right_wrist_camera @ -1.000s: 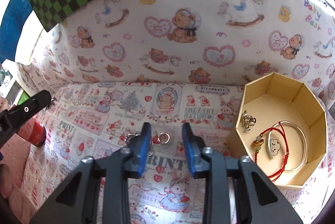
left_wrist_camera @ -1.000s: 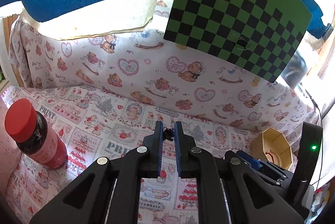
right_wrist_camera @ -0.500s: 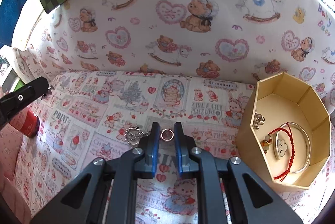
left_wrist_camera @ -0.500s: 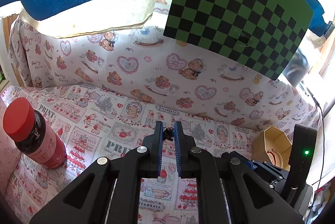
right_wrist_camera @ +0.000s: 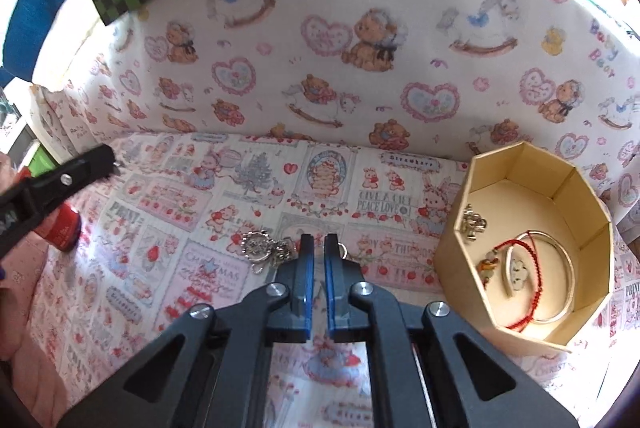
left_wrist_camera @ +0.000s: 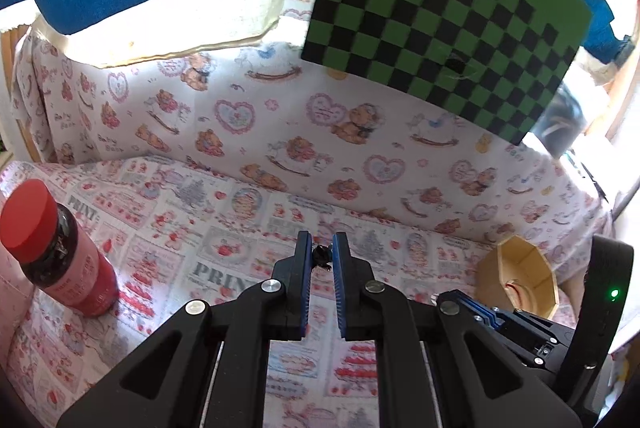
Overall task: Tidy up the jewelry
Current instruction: 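Grasp the small silver ring with the right tool while the left tool holds the charm, then carry the ring and charm over the beige octagonal box with both tools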
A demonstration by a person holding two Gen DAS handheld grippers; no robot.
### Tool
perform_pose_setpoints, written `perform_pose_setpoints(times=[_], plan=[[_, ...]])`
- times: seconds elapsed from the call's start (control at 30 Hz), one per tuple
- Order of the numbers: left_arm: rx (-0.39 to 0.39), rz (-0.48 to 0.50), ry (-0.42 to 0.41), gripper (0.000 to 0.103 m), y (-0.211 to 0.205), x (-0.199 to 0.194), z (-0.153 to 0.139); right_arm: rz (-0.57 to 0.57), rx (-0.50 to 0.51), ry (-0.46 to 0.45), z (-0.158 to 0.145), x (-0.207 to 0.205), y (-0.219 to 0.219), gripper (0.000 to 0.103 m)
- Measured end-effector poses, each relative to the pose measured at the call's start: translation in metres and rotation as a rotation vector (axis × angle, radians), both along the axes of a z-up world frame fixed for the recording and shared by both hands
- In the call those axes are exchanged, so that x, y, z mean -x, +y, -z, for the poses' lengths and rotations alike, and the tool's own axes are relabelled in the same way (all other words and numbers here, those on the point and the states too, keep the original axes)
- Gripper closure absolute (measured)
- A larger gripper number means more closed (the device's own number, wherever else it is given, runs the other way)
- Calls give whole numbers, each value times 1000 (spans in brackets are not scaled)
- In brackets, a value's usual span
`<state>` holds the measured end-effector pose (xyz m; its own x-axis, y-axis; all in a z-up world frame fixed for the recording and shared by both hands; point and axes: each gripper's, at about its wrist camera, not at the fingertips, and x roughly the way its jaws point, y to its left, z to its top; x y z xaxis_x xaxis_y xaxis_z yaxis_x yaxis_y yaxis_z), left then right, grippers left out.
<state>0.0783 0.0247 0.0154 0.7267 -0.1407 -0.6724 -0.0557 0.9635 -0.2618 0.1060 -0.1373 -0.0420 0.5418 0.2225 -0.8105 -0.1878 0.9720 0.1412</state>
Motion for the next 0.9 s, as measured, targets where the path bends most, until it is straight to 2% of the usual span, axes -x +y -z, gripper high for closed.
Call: perform_pose_setpoints(times=[0.13,0.23,0.27,0.3,0.33,0.4,0.47,0.53,0.63,0.77,0.83,0.9], plan=[[-55,7,-52,94,-12,10,-10,2,-49,-3,-14,9,-14,99],[-42,7,-68,94,-13,13,-15,4,-43,-14,-16,10,-20,99],[-31,7,-68,94,-12,13,-15,14,-32,-19,-14,9,-21,95],[-26,9,-67,94,-11,13,-15,25,-26,-10,-12,7,-19,80],[-29,8,-67,94,-11,13,-15,32,-32,2,-8,5,-19,72],[-48,-3,-66,94,-11,13,-15,26,-35,26,-4,-1,-15,73],[-72,-17,-68,94,-11,14,-16,36,13,12,-4,-3,-10,73],[-70,-12,-70,94,-11,16,-18,38,66,2,-4,-6,-5,75],[-80,-10,-77,94,-13,17,-19,28,86,33,1,-12,0,81],[-61,-7,-65,94,-10,14,-16,6,147,19,4,-13,9,85],[-57,-11,-63,94,-8,13,-16,-15,154,13,7,-13,13,91],[-63,-16,-64,94,-7,12,-15,-30,177,-3,8,-9,20,91]])
